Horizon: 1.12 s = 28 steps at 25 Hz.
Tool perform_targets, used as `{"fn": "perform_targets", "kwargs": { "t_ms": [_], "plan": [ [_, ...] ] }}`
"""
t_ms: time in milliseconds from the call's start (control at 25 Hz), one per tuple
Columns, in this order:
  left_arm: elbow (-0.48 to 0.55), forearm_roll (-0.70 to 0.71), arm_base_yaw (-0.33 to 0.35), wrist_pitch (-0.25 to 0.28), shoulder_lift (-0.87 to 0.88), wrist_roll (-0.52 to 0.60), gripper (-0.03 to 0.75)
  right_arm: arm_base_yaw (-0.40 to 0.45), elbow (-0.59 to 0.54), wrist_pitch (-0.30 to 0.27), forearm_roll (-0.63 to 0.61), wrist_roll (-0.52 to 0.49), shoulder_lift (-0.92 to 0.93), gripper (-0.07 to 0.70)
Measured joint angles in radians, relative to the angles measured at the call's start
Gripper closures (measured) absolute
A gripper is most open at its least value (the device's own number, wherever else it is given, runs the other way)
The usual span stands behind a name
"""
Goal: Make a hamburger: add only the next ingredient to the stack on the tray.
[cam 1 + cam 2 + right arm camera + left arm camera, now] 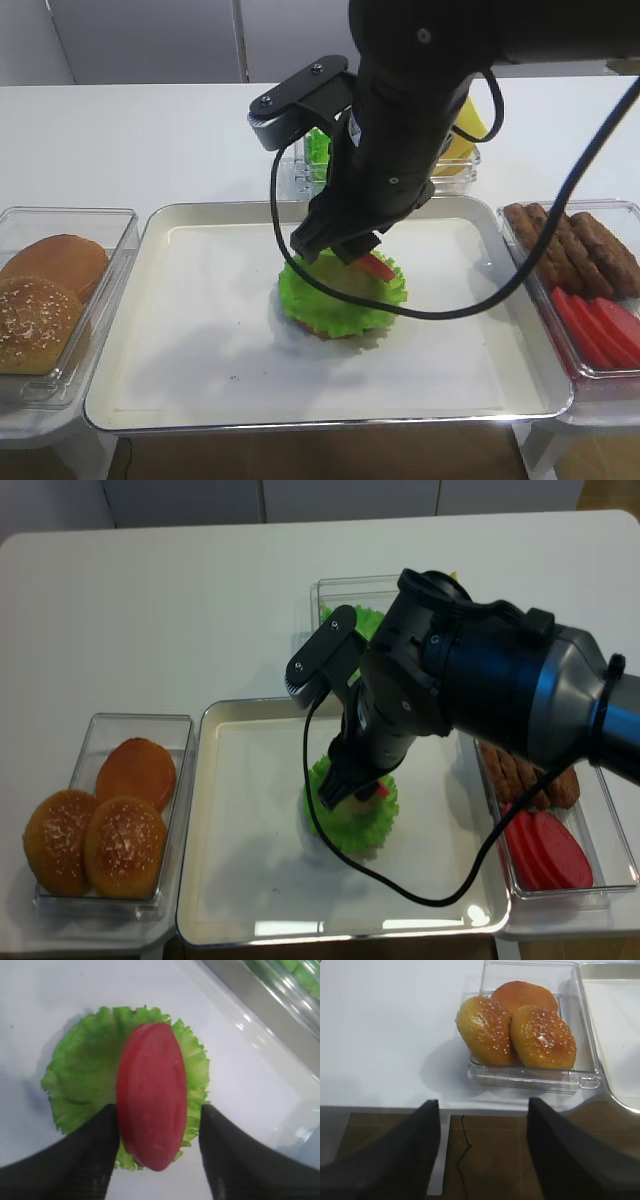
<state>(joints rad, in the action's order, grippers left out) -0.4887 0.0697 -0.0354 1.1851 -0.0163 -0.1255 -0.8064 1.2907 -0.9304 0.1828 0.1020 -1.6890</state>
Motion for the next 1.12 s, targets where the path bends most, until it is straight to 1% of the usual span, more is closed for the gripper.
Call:
{"fn": "perform_targets", "kwargs": {
  "t_ms": [80, 280, 360, 440, 600, 680, 760, 920, 1120],
  "plan": [
    [0.0, 0.0, 0.0, 0.0, 0.0, 0.0, 0.304, 0.0, 0.0, -0.004, -0.015, 0.0, 0.0, 0.213],
    [0.0, 0.0, 0.0, 0.0, 0.0, 0.0, 0.304, 0.0, 0.0, -0.022, -0.051, 0.008, 0.0, 0.049],
    [0.0, 0.0, 0.0, 0.0, 0.0, 0.0, 0.304, 0.0, 0.0, -0.034, -0.063, 0.007, 0.0, 0.01],
    [0.0, 0.0, 0.0, 0.0, 0.0, 0.0, 0.304, 0.0, 0.0, -0.046, -0.08, 0.009, 0.0, -0.006],
    [0.0, 0.0, 0.0, 0.0, 0.0, 0.0, 0.304, 0.0, 0.0, -0.054, -0.09, 0.011, 0.006, -0.012],
    [0.0, 0.0, 0.0, 0.0, 0.0, 0.0, 0.304, 0.022, 0.0, -0.054, -0.114, -0.003, 0.026, -0.013],
    [0.0, 0.0, 0.0, 0.0, 0.0, 0.0, 0.304, 0.072, 0.0, -0.063, -0.169, -0.033, 0.042, -0.013],
    [0.0, 0.0, 0.0, 0.0, 0.0, 0.0, 0.304, 0.239, 0.0, -0.09, -0.292, -0.094, 0.074, 0.008],
    [0.0, 0.0, 0.0, 0.0, 0.0, 0.0, 0.304, 0.468, 0.0, -0.128, -0.342, -0.102, 0.144, 0.034]
  ]
}}
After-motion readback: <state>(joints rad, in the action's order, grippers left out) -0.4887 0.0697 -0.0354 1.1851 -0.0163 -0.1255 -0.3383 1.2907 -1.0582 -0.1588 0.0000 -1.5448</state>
